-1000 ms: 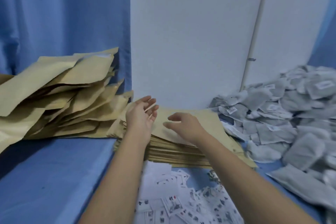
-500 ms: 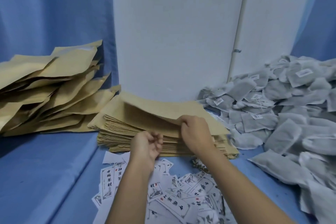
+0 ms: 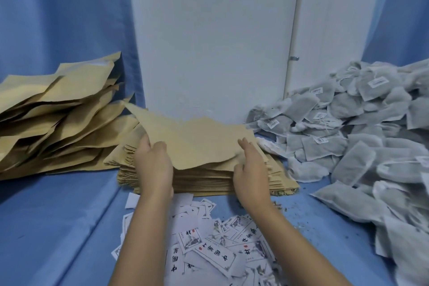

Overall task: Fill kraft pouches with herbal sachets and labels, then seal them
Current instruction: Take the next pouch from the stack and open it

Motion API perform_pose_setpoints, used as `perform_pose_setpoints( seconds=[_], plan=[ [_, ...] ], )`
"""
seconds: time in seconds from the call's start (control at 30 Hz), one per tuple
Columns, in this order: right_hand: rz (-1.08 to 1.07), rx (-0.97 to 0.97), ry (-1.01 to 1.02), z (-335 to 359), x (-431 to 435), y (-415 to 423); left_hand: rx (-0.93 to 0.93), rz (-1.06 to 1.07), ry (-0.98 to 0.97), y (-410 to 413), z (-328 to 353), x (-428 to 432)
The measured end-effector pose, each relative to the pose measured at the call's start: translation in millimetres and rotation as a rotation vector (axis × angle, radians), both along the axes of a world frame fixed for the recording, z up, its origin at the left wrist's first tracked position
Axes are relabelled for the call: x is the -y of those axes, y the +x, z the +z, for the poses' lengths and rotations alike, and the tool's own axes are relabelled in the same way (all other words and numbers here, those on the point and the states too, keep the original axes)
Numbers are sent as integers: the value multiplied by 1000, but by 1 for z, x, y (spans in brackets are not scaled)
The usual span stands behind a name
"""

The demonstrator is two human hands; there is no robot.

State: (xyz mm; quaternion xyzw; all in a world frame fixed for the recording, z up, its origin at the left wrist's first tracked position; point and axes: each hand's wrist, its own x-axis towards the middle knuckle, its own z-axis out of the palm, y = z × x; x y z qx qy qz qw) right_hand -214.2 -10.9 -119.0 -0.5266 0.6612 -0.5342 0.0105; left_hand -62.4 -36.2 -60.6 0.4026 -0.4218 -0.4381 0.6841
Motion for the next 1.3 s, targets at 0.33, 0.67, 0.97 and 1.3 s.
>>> perform_pose_setpoints(
  seconds=[0.33,0.67,0.97,1.3],
  plan=[
    [-46,-343,-5,-24,-2,-6,353,-28,-595,-18,0,-14],
    [-97,-210,146,-15,5,-14,1180,-76,-534,-18,-16,-8],
    [586,1251,-117,24,-4,13,1155,-325,-299,-25,-16,-8],
    [664,1345,-144,21,-7,9,1134,-315,-291,-23,-22,-4]
  ],
)
